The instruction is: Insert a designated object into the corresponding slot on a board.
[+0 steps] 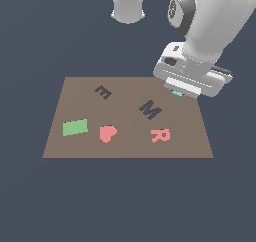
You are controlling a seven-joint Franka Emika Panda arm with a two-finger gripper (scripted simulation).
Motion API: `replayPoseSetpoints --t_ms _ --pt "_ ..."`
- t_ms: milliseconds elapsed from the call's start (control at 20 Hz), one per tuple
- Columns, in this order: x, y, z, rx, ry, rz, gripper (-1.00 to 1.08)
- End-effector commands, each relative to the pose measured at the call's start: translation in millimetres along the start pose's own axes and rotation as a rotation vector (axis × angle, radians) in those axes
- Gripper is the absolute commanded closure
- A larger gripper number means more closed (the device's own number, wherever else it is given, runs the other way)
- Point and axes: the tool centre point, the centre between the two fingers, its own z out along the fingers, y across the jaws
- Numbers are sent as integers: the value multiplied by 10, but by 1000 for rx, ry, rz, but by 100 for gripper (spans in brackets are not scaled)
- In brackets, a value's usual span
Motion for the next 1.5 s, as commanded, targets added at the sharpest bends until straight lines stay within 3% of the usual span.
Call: replayPoseSetpoints --t_ms 0,600,1450 --pt "-7 34 -2 0 0 -15 108" --pt "-64 428 -12 0 0 -198 108" --pt "128 1404 -37 1 0 -652 108"
